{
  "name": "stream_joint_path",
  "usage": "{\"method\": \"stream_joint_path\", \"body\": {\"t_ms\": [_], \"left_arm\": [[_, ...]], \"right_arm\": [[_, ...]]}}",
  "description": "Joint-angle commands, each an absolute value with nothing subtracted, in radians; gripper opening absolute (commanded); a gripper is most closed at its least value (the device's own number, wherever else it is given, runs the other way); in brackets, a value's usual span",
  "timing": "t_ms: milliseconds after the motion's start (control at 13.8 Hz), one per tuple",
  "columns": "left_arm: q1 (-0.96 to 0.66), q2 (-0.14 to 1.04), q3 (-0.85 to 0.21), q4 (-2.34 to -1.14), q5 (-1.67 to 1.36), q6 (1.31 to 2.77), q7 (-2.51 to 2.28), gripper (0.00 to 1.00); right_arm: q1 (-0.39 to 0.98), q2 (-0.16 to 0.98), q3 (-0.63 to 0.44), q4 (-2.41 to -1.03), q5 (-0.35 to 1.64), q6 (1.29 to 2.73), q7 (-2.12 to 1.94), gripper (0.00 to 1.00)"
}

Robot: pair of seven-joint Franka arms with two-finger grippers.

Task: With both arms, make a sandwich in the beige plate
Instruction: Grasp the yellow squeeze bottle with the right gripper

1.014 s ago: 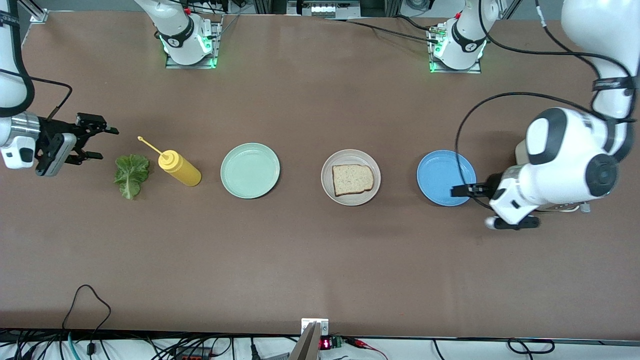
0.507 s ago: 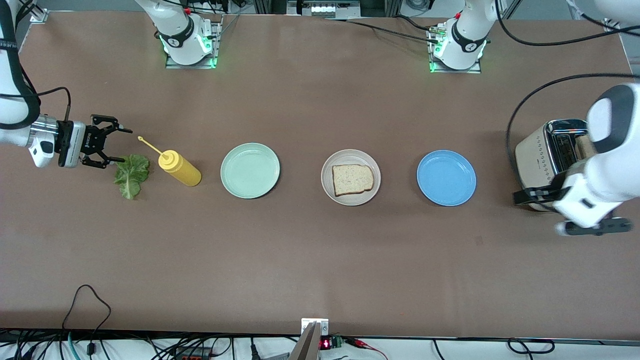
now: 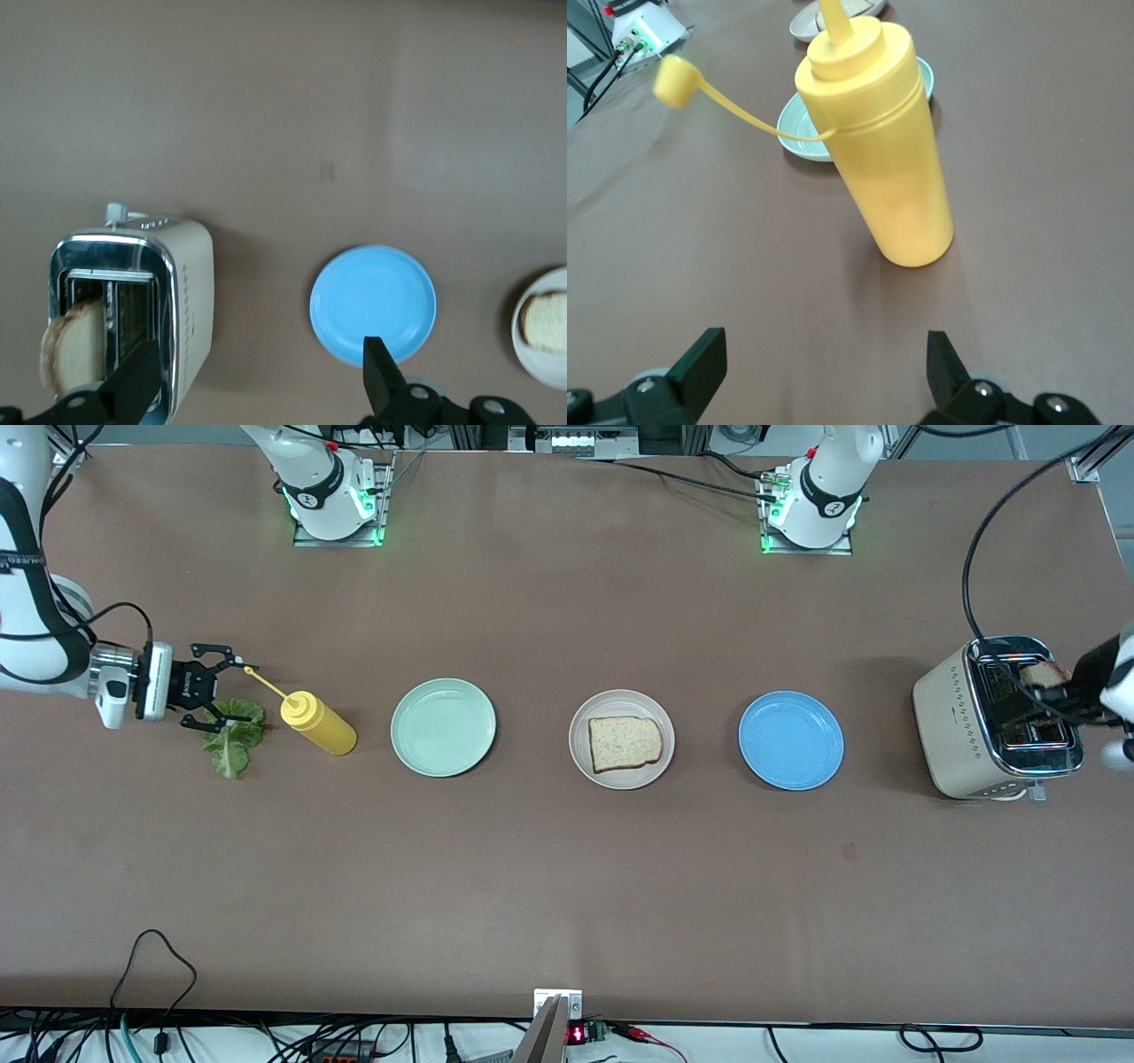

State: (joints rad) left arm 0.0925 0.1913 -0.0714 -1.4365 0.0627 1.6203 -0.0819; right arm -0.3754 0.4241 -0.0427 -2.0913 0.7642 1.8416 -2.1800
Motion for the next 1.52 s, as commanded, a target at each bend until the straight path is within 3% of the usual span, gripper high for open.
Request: {"method": "stream_joint_path", "body": {"t_ms": [0,579,1448], "left_arm": [[0.074,0.108,-0.031,-1.531,0.052,1.599,-0.04,1.0],[0.081,0.037,-0.049,-1.637,0.055,1.649,-0.04,1.0],[0.067,0.097,-0.057,-1.54,0.04,1.652,-0.046,1.0]], "right_arm": [[-0.4,0.445,-0.017,-2.091,0.819,1.842,-2.259,1.0],[-0.4,0.506,0.031,-2.085,0.955,1.781,-2.417,1.0],[-0.379,0.564,0.057,-2.08,1.046,1.759,-2.523,1.0]]}}
